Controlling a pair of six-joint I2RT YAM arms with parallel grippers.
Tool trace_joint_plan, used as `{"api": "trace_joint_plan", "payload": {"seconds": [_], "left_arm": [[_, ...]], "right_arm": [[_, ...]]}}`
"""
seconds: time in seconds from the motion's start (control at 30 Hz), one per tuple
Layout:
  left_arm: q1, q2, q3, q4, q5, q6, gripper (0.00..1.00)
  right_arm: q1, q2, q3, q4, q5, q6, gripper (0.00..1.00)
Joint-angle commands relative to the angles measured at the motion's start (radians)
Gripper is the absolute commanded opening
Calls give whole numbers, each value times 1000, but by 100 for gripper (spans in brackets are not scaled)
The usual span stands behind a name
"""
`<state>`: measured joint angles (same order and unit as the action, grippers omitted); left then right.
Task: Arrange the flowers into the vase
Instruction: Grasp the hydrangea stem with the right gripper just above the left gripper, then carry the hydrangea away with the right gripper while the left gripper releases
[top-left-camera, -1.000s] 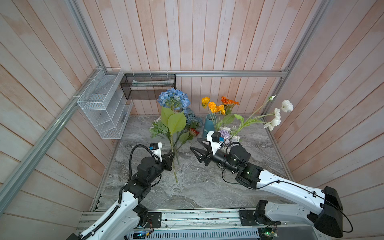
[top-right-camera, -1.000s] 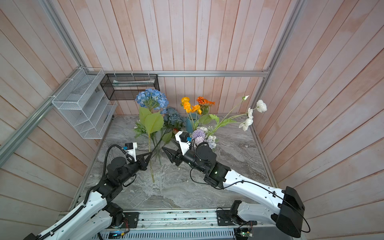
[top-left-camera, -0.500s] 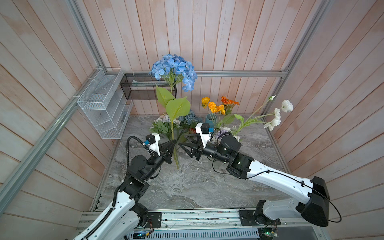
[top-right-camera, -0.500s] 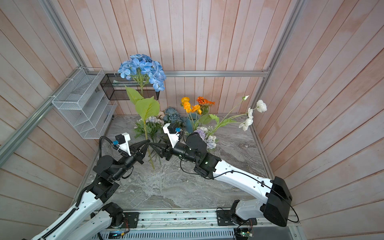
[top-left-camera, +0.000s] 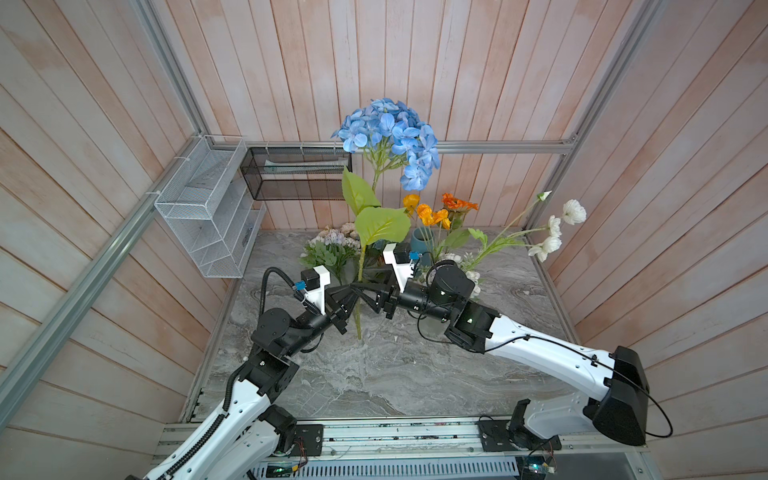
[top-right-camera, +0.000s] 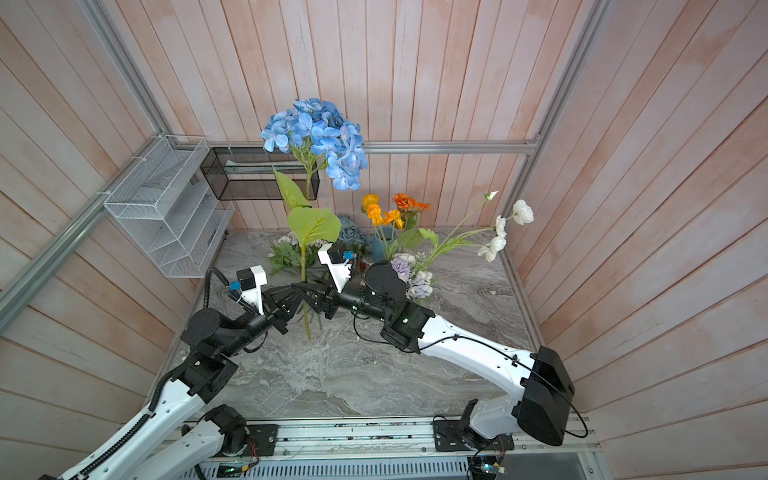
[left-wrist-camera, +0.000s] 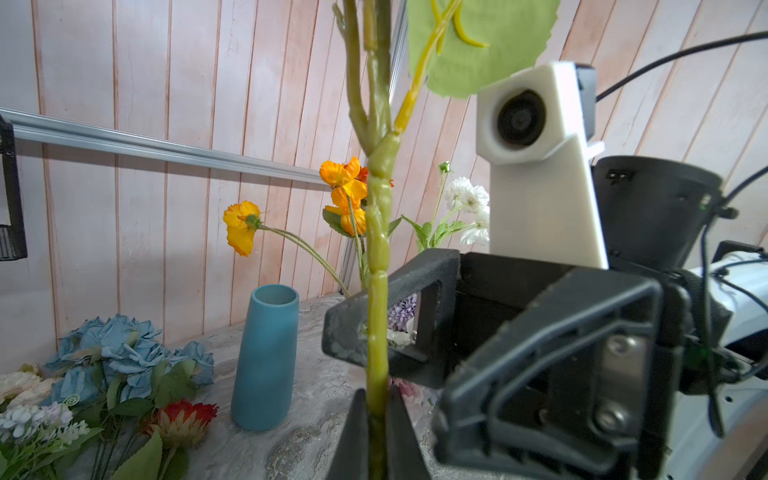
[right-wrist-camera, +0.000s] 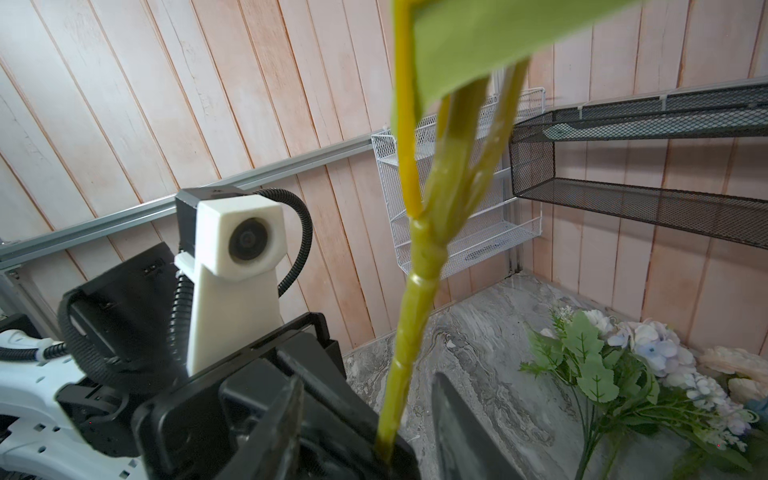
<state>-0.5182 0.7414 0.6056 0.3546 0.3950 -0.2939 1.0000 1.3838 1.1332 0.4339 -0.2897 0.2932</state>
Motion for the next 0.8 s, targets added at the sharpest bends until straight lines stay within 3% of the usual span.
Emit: {"api": "trace_joint_plan", "payload": {"seconds": [0.0,0.27,0.53,0.57,0.6,0.67,0.7,0.73,0.77], "left_arm": [[-3,-23,-2,43,45,27,0],[-8,-44,-34,41,48,12,0],[-8,-38,-33,27,43,12,0],[-9,-36,-30,30,41,10,8],[-9,-37,-30,32,38,5,25],[-8,-36,-33,43,12,-6,64],[-9,-37,-39,46,-18,-17,91],[-9,-40,-53,54,-45,-27,100],[-9,-41,-66,61,-61,-32,100]], "right_arm": [[2,10,23,48,5,19,46],[-1,34,43,65,16,27,33],[-6,34,42,86,20,18,0],[-7,32,42,85,18,17,0],[-8,29,40,81,19,11,0],[-9,16,38,68,28,0,0],[-11,5,31,59,34,-8,0],[-16,-9,20,51,40,-13,0],[-20,-25,9,42,48,-12,0]]}}
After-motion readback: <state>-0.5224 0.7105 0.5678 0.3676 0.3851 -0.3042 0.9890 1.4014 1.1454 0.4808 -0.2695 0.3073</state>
